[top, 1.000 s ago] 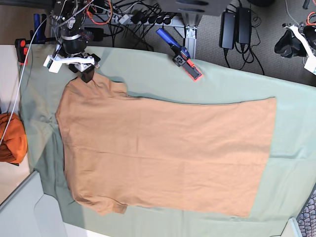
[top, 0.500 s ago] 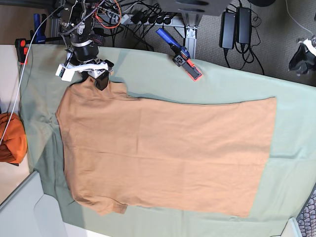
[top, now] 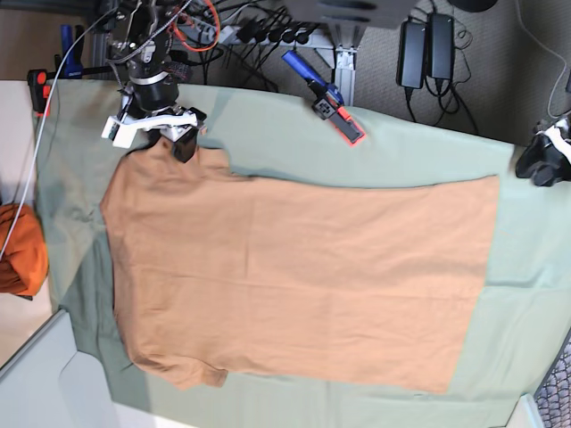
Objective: Fold the T-shirt properly
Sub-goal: 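Grasp the T-shirt's hem corner with the left gripper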
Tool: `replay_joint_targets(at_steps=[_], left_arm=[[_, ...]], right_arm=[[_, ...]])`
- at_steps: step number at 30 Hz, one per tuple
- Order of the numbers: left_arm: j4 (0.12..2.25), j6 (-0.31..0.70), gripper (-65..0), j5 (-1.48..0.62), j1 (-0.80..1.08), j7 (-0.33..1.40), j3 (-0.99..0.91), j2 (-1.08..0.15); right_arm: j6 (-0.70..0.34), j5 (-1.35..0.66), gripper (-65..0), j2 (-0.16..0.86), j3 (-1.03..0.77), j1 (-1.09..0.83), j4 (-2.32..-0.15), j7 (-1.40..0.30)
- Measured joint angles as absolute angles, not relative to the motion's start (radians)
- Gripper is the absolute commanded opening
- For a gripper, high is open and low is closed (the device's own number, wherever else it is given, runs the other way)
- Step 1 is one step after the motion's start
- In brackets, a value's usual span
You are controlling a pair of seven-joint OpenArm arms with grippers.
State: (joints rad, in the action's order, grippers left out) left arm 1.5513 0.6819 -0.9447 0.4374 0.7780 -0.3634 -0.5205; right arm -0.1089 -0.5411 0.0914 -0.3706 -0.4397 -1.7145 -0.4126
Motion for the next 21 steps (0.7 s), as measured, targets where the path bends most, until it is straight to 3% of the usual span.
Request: replay_joint_targets(at_steps=[21], left_arm=[[1.498, 0.685, -28.2, -0.963, 0.296, 0.779, -0.154, -0.473]], right_arm=[[-0.109, -0.523, -29.9, 0.091, -0.37, -0.447, -1.715, -0.412]])
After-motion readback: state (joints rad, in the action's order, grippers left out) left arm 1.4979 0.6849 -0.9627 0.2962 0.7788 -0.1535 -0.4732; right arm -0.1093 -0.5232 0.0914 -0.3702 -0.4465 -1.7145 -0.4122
